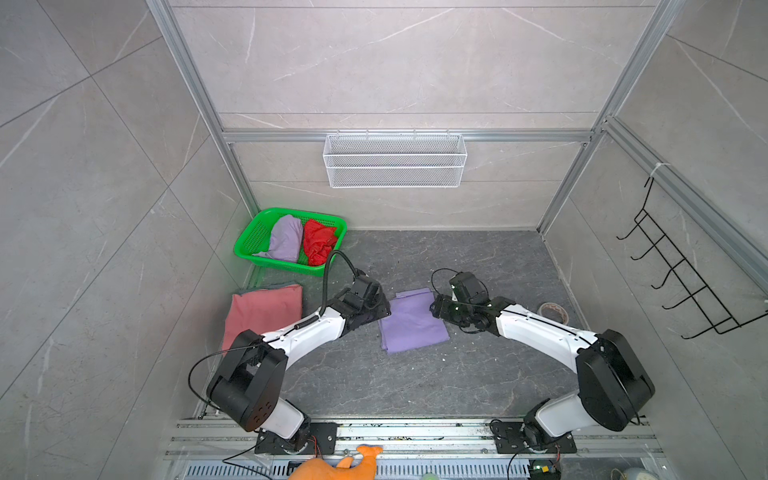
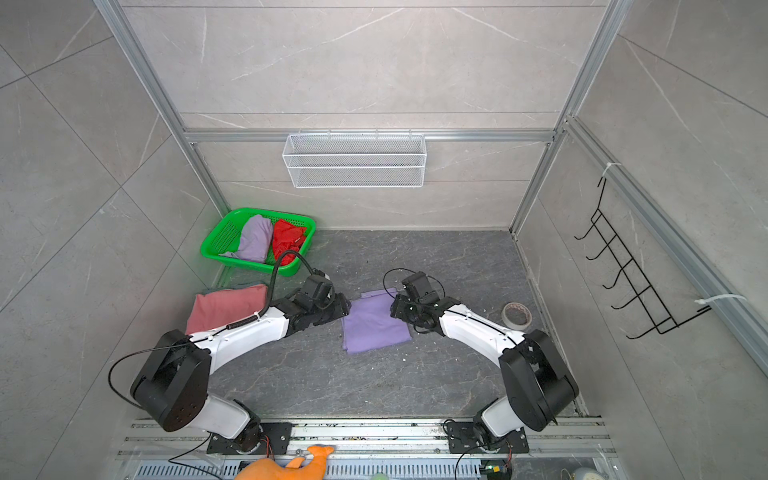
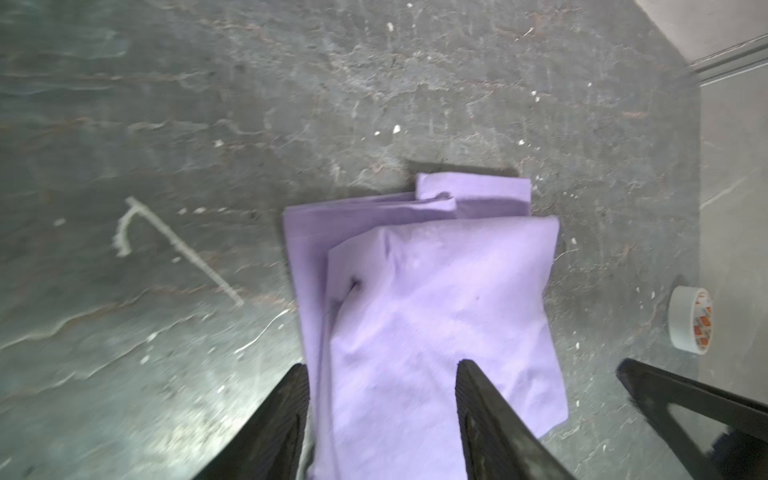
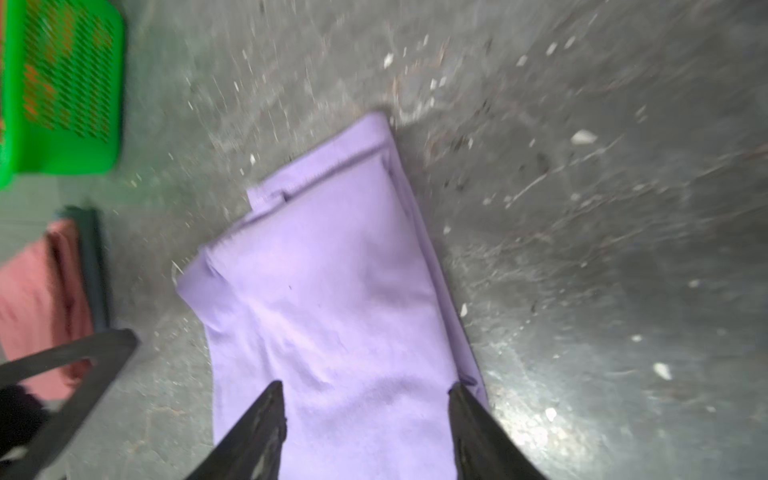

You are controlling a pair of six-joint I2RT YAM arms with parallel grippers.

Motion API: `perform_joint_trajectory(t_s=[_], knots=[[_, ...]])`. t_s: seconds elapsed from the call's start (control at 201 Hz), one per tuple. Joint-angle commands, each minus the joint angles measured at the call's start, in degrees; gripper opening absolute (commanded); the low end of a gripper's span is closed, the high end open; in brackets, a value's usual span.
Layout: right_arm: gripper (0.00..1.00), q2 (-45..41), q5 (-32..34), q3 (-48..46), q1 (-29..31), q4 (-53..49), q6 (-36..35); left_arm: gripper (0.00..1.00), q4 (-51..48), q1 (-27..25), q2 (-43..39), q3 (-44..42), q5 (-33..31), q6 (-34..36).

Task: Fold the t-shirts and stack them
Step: 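Grip the lavender bundle with both grippers and drag it toward the robot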

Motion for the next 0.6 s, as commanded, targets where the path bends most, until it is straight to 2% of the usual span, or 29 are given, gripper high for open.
perform_joint_trajectory(t_s=[0.0, 0.159, 0.348, 0.448, 0.592], knots=[[0.66, 2.09, 2.12, 2.76, 1.54, -0.24, -1.08, 0.61, -3.52, 0.00, -2.84, -4.29, 2.92, 0.20], [0.66, 6.45, 2.32, 3.67, 4.27, 1.09, -0.71, 0.65, 3.81, -0.06, -5.03, -11.58, 11.34, -6.49], [0.66, 11.25, 2.81, 3.35, 5.72, 3.70, -1.10, 0.65, 11.73, -0.09, -1.89, -14.79, 16.30, -11.17], [0.67, 12.74, 2.36, 2.54, 6.12, 5.92, -1.80, 0.63, 13.74, -0.14, 1.15, -14.24, 18.29, -12.61], [0.70, 14.10, 1.89, 1.62, 6.45, 7.83, -2.59, 0.52, 18.98, -0.14, 5.31, -14.42, 22.77, -15.75]])
